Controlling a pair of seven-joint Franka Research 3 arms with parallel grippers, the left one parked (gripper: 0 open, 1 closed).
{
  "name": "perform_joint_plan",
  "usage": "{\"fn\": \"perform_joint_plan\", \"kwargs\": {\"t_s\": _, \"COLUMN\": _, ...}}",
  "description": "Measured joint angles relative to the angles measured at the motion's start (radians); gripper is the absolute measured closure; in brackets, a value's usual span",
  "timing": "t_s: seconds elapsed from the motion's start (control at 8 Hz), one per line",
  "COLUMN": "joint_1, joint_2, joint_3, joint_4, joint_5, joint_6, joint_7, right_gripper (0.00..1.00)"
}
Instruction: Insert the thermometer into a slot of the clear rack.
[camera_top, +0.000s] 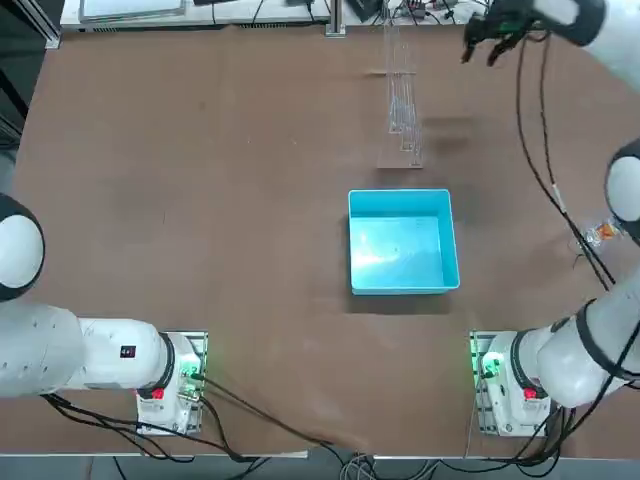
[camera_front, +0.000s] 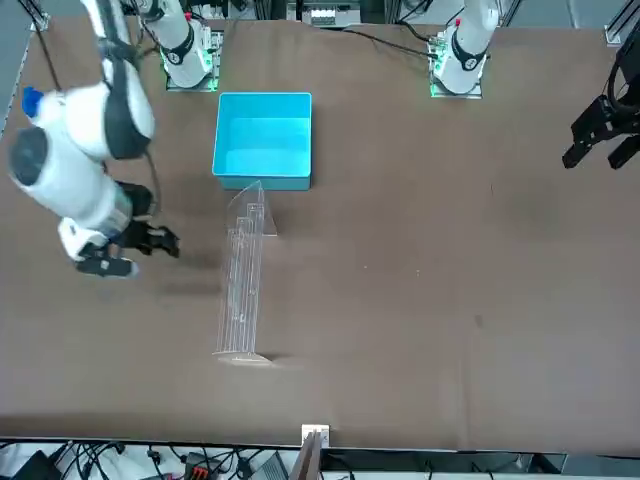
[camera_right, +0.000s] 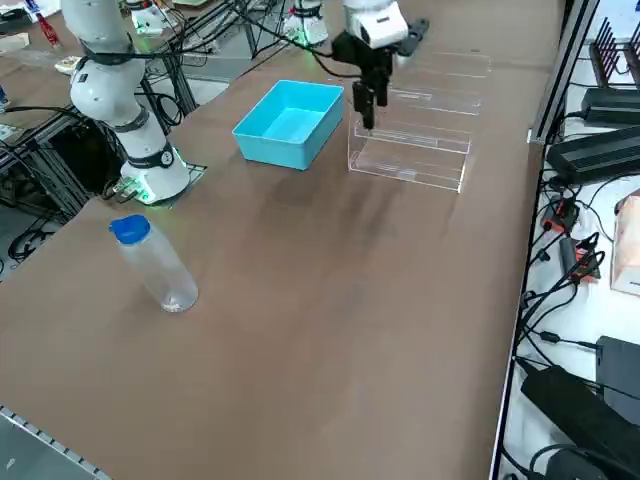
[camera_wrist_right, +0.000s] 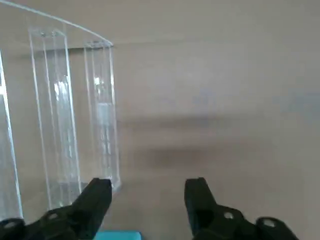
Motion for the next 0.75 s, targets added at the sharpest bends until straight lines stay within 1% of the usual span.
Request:
{"fn": "perform_joint_plan", "kwargs": {"t_s": 0.12, "joint_1": -0.001, "joint_2": -0.043, "joint_3": -0.026, "joint_4": 0.000, "joint_5": -0.021, "joint_6": -0.050, "joint_7": -0.015, "right_gripper": 0.03}}
{"fn": "perform_joint_plan", "kwargs": {"t_s": 0.25, "joint_1": -0.003, "joint_2": -0.082, "joint_3": -0.042, "joint_4": -0.001, "joint_5": -0.045, "joint_6": -0.091, "joint_7": -0.021, "right_gripper": 0.01}}
{"fn": "perform_joint_plan", "kwargs": {"t_s": 0.75, "joint_1": -0.027, "joint_2": -0.214, "joint_3": -0.058, "joint_4": 0.000, "joint_5": -0.088, "joint_6": -0.192, "joint_7": -0.027, "right_gripper": 0.00}}
